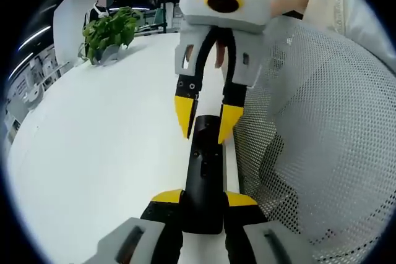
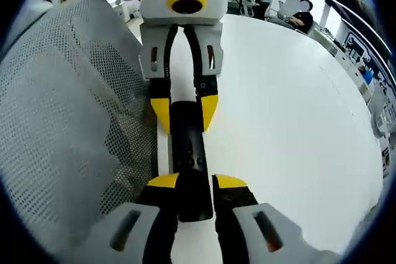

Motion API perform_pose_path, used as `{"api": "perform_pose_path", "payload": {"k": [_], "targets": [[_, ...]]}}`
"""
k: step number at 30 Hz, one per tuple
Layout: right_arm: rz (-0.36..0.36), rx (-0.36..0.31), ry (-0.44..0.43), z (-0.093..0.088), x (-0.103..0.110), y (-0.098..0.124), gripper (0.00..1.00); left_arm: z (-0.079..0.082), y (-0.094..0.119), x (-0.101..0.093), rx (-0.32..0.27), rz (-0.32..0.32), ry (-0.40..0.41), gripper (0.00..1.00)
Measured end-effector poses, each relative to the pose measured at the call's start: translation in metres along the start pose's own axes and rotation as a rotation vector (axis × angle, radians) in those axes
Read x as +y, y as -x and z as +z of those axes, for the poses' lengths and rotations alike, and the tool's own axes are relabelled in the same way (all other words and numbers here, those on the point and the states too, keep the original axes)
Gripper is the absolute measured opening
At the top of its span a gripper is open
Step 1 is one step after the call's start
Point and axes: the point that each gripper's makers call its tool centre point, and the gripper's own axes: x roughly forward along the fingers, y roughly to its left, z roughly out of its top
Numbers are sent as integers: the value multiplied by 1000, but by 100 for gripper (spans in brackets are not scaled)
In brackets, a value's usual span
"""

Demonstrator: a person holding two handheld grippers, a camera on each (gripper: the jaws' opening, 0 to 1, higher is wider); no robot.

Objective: Press the specified remote control buttons in sequence, fully releasing each button before pressing the next.

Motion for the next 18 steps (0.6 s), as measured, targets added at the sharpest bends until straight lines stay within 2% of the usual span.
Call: {"api": "perform_pose_path", "payload": {"k": [10, 18], "targets": [[22, 7, -29, -11, 3, 3, 23, -1, -1, 0, 5, 4, -6, 24], [33, 2, -18, -2, 7, -6, 23, 0, 0, 0, 8, 6, -9, 24]]}}
